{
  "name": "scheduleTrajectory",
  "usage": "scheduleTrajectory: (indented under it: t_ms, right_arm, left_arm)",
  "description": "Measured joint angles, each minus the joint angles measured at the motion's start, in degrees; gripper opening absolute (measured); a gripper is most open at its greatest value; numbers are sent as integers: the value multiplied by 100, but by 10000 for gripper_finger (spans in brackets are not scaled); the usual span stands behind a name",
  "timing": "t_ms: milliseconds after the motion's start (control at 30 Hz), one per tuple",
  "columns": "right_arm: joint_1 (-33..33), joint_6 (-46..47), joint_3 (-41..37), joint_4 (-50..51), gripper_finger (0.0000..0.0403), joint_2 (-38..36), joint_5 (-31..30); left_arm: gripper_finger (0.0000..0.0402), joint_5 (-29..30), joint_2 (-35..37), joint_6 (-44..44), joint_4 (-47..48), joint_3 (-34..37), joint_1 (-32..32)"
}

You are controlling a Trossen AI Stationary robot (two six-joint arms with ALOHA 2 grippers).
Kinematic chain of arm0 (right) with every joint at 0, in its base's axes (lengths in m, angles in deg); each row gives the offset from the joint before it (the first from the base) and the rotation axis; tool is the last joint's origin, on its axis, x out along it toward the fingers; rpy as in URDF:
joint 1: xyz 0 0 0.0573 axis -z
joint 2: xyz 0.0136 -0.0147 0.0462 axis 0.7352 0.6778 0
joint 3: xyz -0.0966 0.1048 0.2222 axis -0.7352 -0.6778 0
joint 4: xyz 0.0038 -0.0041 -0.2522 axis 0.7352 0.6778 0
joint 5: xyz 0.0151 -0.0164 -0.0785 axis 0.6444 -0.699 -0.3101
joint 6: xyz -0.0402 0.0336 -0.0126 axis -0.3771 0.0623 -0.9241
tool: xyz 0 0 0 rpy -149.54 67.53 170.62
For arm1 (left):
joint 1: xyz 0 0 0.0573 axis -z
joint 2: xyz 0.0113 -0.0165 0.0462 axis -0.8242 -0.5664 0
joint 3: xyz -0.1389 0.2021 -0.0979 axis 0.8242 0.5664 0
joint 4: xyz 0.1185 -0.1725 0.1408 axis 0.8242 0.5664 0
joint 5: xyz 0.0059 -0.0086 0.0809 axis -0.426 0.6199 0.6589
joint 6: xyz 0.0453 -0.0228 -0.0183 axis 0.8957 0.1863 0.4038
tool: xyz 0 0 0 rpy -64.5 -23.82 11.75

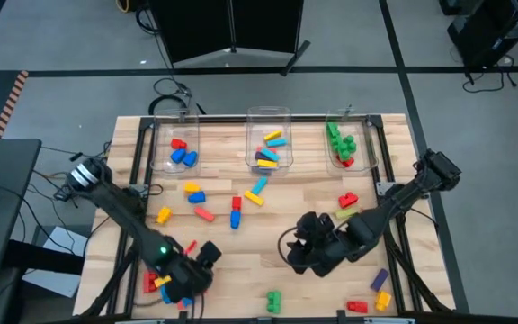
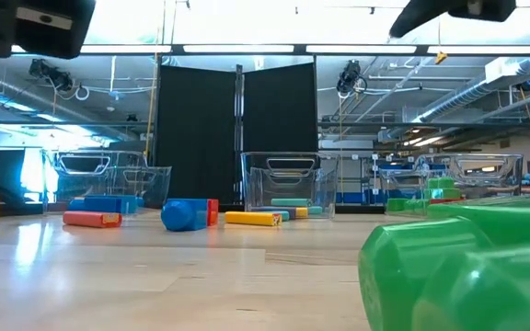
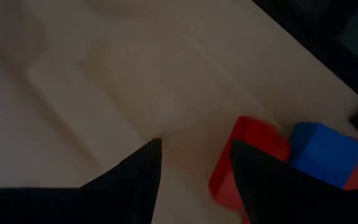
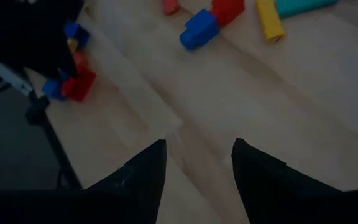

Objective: Sort blocks by size
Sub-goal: Put the red 2 stud game piece into the right transparent bin

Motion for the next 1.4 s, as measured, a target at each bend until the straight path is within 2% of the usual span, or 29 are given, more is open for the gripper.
scheduleTrajectory:
  t_ms: [300, 533, 800, 967, 1300, 1400]
  right_arm:
    - [-343, 23, 0, 9, 190, 0, 6]
    - [-470, 148, 0, 7, 190, 0, 5]
    - [-451, 170, 0, 4, 190, 0, -47]
    - [-420, 170, 0, -11, 190, 0, -69]
    - [-420, -61, 0, -15, 190, 0, -181]
    - [-420, -210, 0, -19, 190, 0, -181]
  left_arm:
    - [198, -225, -866, 2, 301, -615, 179]
    - [198, -299, -921, -70, 883, -814, 225]
    - [198, -299, -866, -550, 1555, -1051, 223]
    - [198, -274, -737, -2082, 2122, -1052, 198]
    - [198, -307, -729, -6710, 2165, -1052, 175]
    - [198, -375, -729, -7402, 2094, -1052, 175]
